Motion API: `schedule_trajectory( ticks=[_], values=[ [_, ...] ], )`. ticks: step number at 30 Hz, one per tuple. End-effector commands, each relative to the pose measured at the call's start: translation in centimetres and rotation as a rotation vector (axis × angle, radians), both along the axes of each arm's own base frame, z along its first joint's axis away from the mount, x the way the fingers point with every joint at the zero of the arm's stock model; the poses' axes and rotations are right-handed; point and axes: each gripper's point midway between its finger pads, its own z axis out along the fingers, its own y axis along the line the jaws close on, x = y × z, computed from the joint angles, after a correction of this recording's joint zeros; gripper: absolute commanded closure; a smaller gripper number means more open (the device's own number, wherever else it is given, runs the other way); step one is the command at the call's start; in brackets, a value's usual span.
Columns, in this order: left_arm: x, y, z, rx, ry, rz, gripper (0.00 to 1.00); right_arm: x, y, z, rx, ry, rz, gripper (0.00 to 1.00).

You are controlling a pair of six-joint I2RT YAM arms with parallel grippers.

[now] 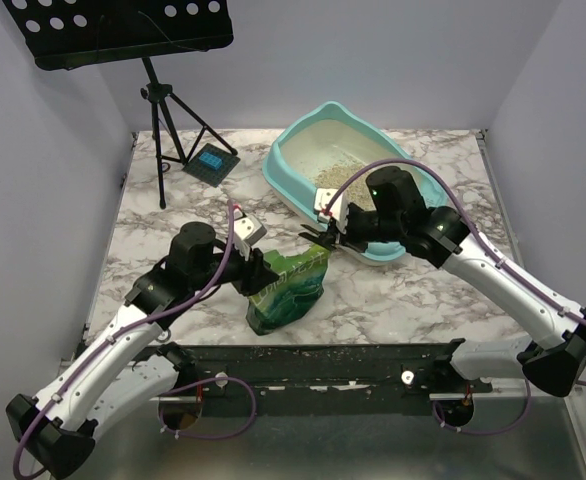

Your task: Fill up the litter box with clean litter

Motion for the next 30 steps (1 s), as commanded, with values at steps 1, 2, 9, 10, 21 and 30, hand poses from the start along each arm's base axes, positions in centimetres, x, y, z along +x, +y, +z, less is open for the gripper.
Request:
schedule_trajectory(
  ticks=[1, 2, 9, 10, 21, 30],
  values=[
    [0.0, 0.6, -0.3, 0.047, -0.002, 0.023, 0.53, 0.4, 0.0, 1.2, 0.005, -0.021, 0.008, 1.00],
    [0.0, 0.6, -0.6, 0.055, -0.002, 0.026, 0.53, 0.4, 0.0, 1.2, 0.004, -0.021, 0.005, 1.00],
    [0.0, 0.3, -2.7, 0.118, 0.027, 0.021, 0.51, 0.5, -0.2, 0.9, -0.005, -0.017, -0.008, 1.00],
    [0.0, 0.2, -3.0, 0.130, 0.029, 0.022, 0.51, 0.5, -0.2, 1.0, -0.005, -0.018, -0.007, 1.00],
    [0.8, -0.2, -5.6, 0.254, 0.048, 0.052, 0.60, 0.7, -1.4, 0.3, -0.036, -0.015, -0.026, 1.00],
    [1.3, -0.9, -7.3, 0.393, 0.043, 0.024, 1.00, 0.9, -2.2, 0.4, -0.042, -0.014, -0.048, 1.00]
  ],
)
